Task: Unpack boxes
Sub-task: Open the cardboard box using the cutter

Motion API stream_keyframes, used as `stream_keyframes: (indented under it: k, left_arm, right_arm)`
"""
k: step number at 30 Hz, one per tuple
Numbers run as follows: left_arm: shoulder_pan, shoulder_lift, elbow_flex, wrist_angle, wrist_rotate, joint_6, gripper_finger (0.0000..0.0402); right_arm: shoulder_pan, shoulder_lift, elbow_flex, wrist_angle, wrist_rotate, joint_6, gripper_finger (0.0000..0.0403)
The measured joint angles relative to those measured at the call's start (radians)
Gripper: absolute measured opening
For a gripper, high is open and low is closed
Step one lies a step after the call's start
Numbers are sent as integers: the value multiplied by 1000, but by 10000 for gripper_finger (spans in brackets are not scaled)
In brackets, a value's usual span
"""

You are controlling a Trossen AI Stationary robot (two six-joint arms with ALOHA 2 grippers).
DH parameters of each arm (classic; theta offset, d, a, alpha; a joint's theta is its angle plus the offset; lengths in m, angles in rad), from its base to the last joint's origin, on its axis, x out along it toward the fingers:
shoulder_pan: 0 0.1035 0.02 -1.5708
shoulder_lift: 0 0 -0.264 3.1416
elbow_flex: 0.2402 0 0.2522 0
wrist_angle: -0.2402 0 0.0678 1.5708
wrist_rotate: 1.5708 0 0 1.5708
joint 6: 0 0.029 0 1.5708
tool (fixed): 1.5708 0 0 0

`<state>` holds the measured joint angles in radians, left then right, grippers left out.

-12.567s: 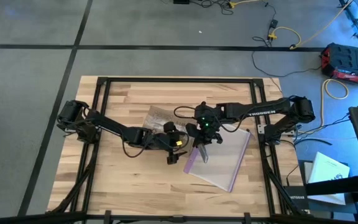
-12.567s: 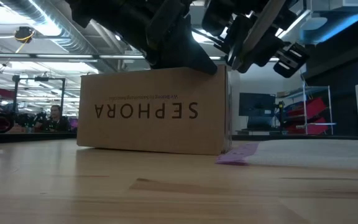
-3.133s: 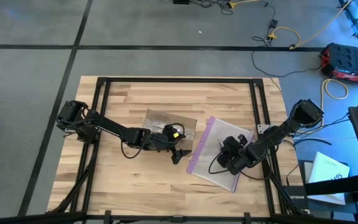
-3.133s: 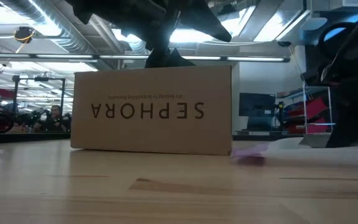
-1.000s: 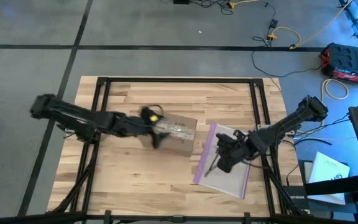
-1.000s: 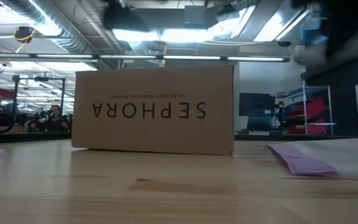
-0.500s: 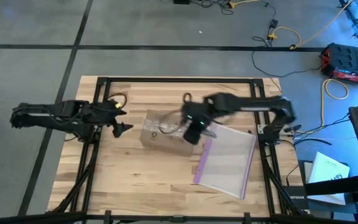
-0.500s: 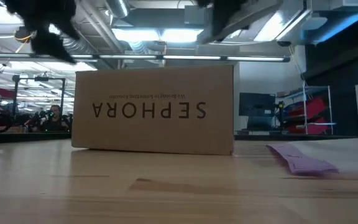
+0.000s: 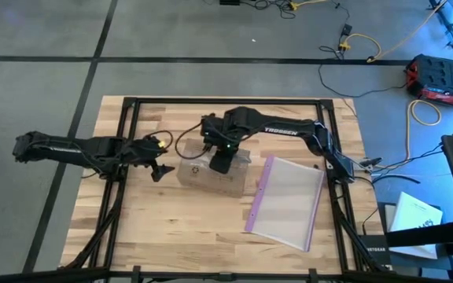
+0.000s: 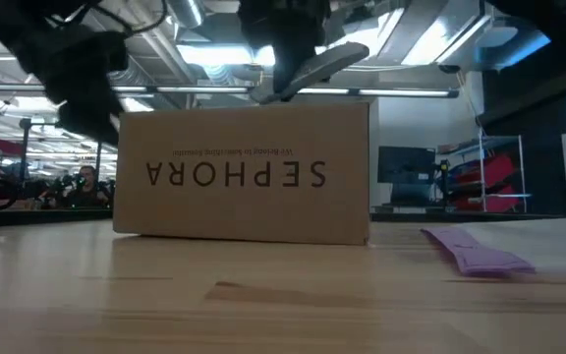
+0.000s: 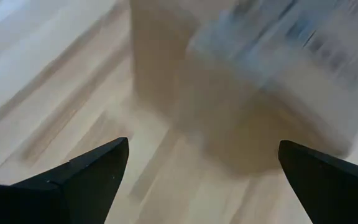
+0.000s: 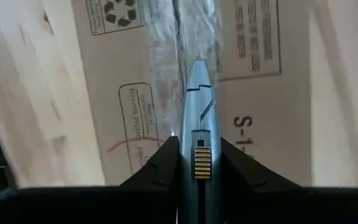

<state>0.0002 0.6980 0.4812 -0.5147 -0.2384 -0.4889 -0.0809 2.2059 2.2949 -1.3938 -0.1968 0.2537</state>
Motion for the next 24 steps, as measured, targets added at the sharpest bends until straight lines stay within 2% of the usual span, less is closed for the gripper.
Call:
stream_keyframes:
  k: [9,19,24]
  left_arm:
    - [3,135,-1,209,28,84,400]
    - [-9,398,-1,600,132,150,400]
    - [-27,453,7,675,132,150,400]
  right_arm:
    - [24,0,49,7,20,-37,57]
    - [22,0,49,3,39,-54,57]
    - [22,0,49,-89,44,-39,57]
